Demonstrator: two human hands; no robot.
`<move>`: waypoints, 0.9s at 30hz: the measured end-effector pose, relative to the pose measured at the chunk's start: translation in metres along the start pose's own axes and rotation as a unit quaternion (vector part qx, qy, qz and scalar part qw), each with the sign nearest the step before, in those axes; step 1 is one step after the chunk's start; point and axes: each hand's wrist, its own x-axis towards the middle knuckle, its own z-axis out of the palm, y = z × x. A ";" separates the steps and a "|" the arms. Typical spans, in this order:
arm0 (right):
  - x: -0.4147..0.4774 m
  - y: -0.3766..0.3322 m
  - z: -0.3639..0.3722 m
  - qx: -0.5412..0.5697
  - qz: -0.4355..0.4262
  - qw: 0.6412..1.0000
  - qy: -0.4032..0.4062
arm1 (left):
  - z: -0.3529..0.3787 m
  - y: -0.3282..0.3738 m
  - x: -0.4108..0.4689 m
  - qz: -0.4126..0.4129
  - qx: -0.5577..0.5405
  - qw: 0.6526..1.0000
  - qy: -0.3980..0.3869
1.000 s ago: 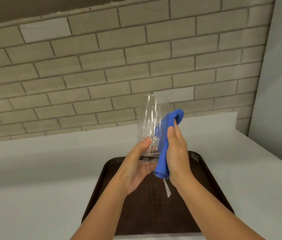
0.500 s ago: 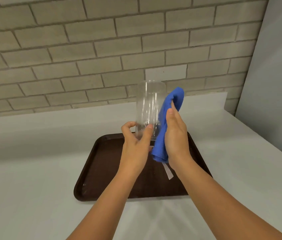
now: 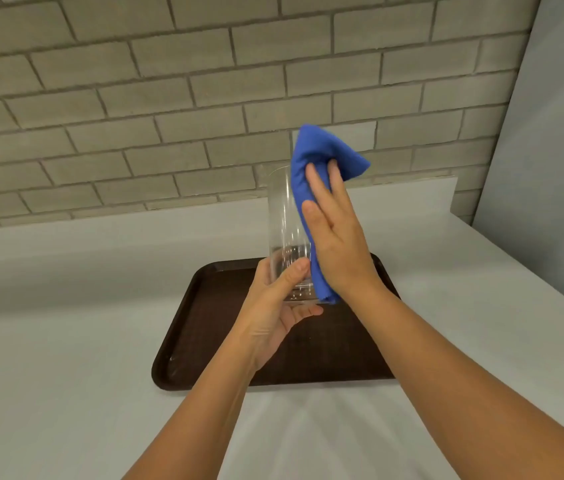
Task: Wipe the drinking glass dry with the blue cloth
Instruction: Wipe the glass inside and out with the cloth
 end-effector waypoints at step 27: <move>-0.013 0.017 0.003 0.363 0.272 0.889 0.064 | -0.011 0.004 0.009 0.004 0.042 0.997 -0.067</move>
